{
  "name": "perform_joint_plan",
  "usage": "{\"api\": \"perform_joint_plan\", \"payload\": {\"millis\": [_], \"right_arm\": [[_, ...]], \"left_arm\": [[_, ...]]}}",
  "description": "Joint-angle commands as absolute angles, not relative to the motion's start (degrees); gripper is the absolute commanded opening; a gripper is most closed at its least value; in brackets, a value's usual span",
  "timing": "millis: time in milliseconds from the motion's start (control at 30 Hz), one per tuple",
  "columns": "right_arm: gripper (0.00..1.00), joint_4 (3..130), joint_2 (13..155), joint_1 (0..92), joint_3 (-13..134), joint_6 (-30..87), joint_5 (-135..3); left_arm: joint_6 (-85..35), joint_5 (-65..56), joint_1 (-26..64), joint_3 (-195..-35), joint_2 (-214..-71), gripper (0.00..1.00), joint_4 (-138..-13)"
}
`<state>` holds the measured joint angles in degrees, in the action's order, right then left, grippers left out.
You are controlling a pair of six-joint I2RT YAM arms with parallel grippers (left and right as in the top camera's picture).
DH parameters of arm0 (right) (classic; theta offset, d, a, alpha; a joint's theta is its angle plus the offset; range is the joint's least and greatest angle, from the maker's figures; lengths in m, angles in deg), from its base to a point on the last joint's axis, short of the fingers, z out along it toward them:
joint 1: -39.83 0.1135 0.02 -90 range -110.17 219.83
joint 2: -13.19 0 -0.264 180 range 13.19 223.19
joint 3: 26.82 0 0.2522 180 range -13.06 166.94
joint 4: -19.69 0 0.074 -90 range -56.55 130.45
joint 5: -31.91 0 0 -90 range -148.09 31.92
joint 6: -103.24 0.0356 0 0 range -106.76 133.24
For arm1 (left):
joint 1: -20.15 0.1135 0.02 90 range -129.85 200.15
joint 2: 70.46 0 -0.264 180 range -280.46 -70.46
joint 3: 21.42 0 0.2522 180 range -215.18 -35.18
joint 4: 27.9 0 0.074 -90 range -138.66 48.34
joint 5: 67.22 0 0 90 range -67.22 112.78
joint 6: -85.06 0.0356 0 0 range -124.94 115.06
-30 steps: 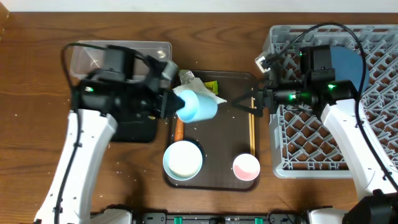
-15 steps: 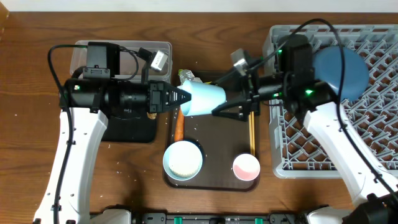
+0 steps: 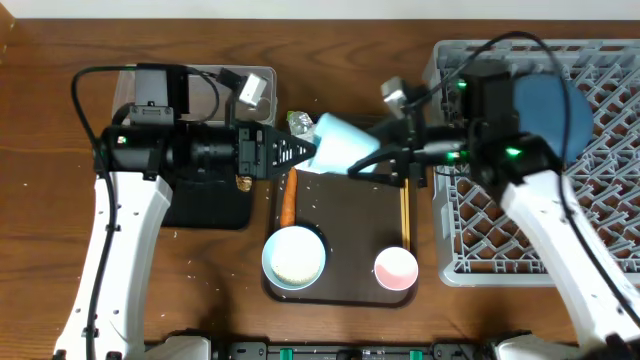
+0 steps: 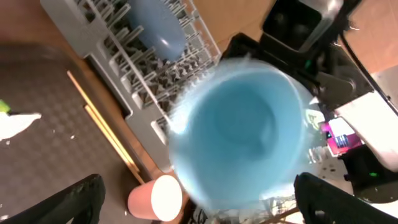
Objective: Sort waste into correct bins and load items into the dishwasher rack
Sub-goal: 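Set the light-blue cup upside down in the dish rack, right gripper, then grasp the pink cup with the left gripper and lift it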
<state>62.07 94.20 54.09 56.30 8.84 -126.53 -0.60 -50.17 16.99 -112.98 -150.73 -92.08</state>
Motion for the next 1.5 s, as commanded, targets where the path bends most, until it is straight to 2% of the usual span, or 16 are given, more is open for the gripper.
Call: {"api": "perform_joint_plan", "payload": {"millis": [0,133,267,367,433,633,867,933,1033,1100,1233,1367,1467], "right_arm": [[0.42,68.2,87.9,48.6,56.7,8.7,-107.3],[0.44,78.1,81.0,40.5,56.7,12.6,-87.7],[0.51,87.4,77.5,31.2,56.7,23.9,-62.1],[0.52,93.2,78.0,22.2,56.6,30.6,-53.5],[0.52,94.2,79.8,15.9,56.6,30.6,-53.6],[0.51,94.5,86.4,6.4,56.6,33.1,-54.7],[0.56,95.4,94.5,3.6,56.6,32.9,-58.6],[0.6,95.2,96.2,3.6,56.6,32.9,-58.6],[0.74,95.4,97.9,3.6,56.6,32.9,-60.3],[0.77,95.6,98.2,3.5,56.6,32.9,-63.7],[0.86,96.1,97.8,3.3,58.8,32.9,-70.1],[0.86,96.0,94.6,4.8,61.6,30.9,-77.3],[0.86,93.5,90.6,7.2,62.0,30.8,-80.3]], "left_arm": [[-1.2,-50.1,16.6,-113.4,-150.5,0.98,-91.4],[-1.1,-49.2,16.6,-113.4,-150.5,0.98,-91.4],[-1.1,-48.1,16.6,-113.4,-150.5,0.98,-91.5],[-1.1,-48.1,16.6,-113.4,-150.5,0.98,-91.7],[-1.1,-48.0,16.6,-113.4,-150.5,0.98,-91.9],[-1.1,-43.8,16.6,-113.4,-150.5,0.98,-94.1],[-0.9,-40.7,16.6,-113.4,-150.5,0.98,-97.5],[-0.9,-40.6,16.5,-113.4,-150.5,0.98,-97.8],[-0.7,-40.5,16.4,-113.4,-150.5,0.98,-98.2],[0.4,-39.6,15.6,-113.4,-150.5,0.98,-98.4],[0.4,-29.6,10.7,-113.4,-150.5,0.98,-99.5],[0.4,-14.4,1.8,-113.2,-150.5,1.0,-100.1],[0.4,-3.5,-6.9,-112.5,-150.8,0.95,-100.1]]}}
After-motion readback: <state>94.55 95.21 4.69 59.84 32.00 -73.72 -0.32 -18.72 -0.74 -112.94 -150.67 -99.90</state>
